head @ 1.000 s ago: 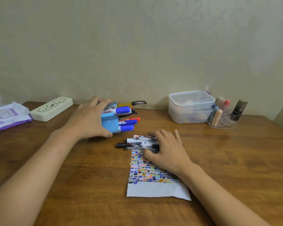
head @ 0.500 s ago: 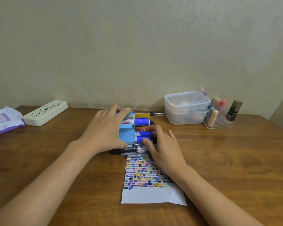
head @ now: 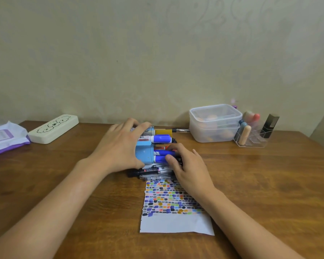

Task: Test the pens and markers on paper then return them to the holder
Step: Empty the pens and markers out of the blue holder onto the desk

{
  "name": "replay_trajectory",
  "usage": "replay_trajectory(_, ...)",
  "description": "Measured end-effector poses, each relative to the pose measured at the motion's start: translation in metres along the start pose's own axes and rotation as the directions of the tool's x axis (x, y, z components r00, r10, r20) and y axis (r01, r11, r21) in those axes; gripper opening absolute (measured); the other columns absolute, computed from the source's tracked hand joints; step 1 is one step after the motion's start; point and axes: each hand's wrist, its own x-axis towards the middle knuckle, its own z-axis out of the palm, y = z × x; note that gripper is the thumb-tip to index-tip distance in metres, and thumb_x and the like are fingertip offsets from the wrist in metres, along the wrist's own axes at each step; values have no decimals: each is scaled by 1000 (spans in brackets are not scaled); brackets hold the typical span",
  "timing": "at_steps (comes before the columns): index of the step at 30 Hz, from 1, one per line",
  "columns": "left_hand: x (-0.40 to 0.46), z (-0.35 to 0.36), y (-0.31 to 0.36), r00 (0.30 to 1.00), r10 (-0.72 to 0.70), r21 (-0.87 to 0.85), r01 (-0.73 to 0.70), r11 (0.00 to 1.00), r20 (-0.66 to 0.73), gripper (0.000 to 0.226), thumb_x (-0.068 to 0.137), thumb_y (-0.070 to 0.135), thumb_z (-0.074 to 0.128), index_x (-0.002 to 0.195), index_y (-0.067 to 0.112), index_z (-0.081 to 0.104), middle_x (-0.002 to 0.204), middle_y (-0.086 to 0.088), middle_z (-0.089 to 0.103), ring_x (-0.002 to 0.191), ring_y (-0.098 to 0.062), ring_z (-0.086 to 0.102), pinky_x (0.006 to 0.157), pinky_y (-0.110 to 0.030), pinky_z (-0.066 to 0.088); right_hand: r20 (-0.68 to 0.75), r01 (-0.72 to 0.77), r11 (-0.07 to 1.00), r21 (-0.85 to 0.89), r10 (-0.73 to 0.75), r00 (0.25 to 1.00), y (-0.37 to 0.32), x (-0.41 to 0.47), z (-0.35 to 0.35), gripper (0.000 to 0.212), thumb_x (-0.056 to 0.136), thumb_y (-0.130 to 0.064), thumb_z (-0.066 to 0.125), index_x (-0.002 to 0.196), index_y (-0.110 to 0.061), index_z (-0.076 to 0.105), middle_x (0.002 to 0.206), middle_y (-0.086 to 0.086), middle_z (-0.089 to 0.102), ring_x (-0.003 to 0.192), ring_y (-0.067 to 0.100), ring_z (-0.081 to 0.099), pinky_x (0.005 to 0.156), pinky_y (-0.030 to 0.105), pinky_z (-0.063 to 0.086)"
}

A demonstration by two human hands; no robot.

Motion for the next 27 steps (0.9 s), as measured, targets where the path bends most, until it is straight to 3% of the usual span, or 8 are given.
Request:
replay_trajectory(3, 0, 0, -1, 1000, 7, -4, -7, 1000, 2, 112, 57, 57, 81, 150, 39, 22, 131, 11, 35, 115, -12, 40, 98, -26, 32, -68, -40, 999, 35, 42, 997, 3, 0, -1, 13, 104, -35, 51, 116, -33, 55, 104, -15, 70, 98, 6, 63, 97, 35, 49)
replay_trajectory(5, 0, 0, -4, 1000, 1, 9, -1, 1000, 7, 111, 58, 56, 81, 150, 39, 22, 131, 11, 35, 115, -12, 40, 97, -26, 32, -83, -93, 994, 57, 97, 992, 4, 0, -3, 9, 103, -30, 53, 112, -30, 54, 104, -14, 68, 94, 4, 63, 79, 31, 54)
replay_trajectory(7, -1, -1, -8, 1000, -19, 25, 19, 1000, 13, 110, 58, 54, 81, 150, 40, 23, 132, 10, 36, 115, -13, 41, 98, -27, 32, -78, -139, 989, 50, 142, 987, 4, 0, -4, 8, 100, -26, 55, 107, -29, 52, 100, -12, 64, 89, 3, 60, 74, 29, 53)
replay_trajectory(13, -2, -5, -25, 999, -32, 84, 33, 996, -18, 105, 55, 48, 81, 147, 39, 31, 129, 7, 41, 113, -17, 46, 99, -29, 32, -101, -189, 982, 10, 189, 977, 4, 3, -3, 10, 94, -20, 58, 99, -26, 52, 92, -11, 61, 84, 7, 58, 74, 35, 53)
replay_trajectory(19, 1, -7, -45, 991, 15, 209, 13, 978, -133, 99, 51, 42, 84, 140, 34, 43, 123, 0, 48, 109, -25, 52, 101, -38, 33, -102, -176, 984, 2, 176, 979, 6, 3, -3, 12, 94, -16, 57, 102, -24, 55, 99, -8, 61, 92, 11, 57, 80, 36, 51)
replay_trajectory(27, -1, -17, -57, 979, -16, 184, 54, 981, -202, 101, 46, 39, 87, 138, 32, 48, 121, -2, 50, 107, -29, 53, 105, -44, 33, -120, -181, 982, 61, 187, 975, 11, 4, -4, 14, 96, -12, 51, 101, -24, 56, 102, -8, 58, 97, 12, 55, 86, 39, 50)
